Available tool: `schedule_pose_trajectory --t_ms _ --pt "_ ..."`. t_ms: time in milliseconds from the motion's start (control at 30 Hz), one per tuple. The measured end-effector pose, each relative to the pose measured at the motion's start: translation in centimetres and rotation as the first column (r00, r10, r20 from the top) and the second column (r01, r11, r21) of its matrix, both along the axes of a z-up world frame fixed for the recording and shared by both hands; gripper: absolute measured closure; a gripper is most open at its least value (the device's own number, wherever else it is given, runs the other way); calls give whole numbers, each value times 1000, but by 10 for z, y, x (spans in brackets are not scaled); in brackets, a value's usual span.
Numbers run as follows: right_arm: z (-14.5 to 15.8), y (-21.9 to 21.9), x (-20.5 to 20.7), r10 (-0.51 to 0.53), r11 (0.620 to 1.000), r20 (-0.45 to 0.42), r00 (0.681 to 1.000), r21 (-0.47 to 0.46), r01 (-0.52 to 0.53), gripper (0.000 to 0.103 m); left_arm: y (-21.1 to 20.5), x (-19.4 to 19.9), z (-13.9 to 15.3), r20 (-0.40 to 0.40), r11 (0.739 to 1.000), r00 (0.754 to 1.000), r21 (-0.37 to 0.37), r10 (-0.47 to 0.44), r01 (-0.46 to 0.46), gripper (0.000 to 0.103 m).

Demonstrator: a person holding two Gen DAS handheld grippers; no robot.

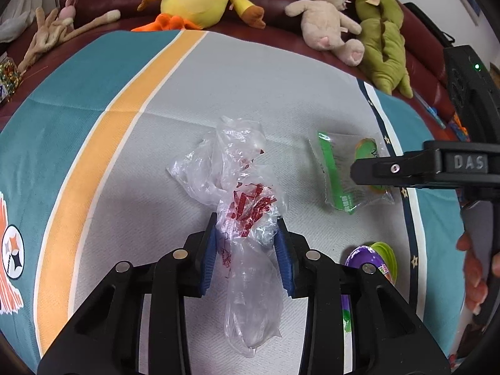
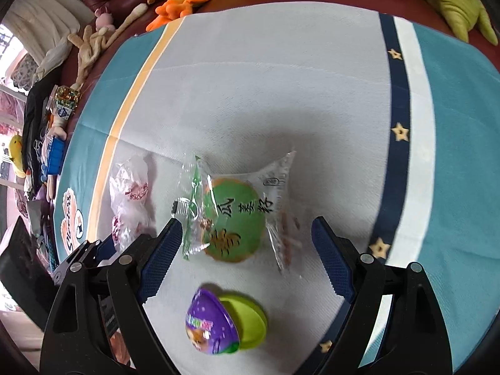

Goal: Collect trash
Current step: 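Grasp the clear plastic bag with the left tool while the right tool grasps the green-labelled snack packet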

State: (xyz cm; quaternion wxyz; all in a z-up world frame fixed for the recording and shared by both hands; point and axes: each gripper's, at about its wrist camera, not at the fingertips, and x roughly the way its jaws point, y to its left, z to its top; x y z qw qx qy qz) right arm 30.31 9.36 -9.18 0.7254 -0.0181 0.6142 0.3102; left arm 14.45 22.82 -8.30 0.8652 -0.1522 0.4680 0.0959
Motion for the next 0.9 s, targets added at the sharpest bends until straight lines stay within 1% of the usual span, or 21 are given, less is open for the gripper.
schedule_pose_trajectory --t_ms 33,67,100,167,233,267,433,633,900 --pt "-1 1 -1 4 1000 15 1000 1 -4 23 -1 0 0 1 1000 1000 3 2 -2 68" --pt "-1 2 -3 8 1000 28 1000 0 -8 28 -1 0 0 1 1000 1000 6 4 -4 68" --pt "-2 2 -6 16 1000 35 999 2 -16 49 -2 0 0 1 1000 1000 9 7 -7 68" --pt "-3 3 -10 28 1000 40 999 0 -28 54 -3 0 0 -1 1000 1000 13 16 -16 68" --pt "0 -1 -17 35 999 68 997 0 -35 57 -4 -1 1 -3 1000 1000 18 25 -25 68" --pt "2 -3 -19 36 999 72 997 3 -36 60 -5 -2 1 -4 999 1000 22 27 -27 69" --pt "16 -18 -29 14 1000 94 995 27 -16 62 -15 -7 4 -19 999 1000 38 21 -20 69" --pt "30 -46 -40 -17 998 101 995 58 11 62 -25 -18 16 -2 999 1000 29 20 -20 70" --pt "45 -104 -60 -85 992 96 992 97 75 62 -62 -34 39 33 999 998 22 -44 43 69"
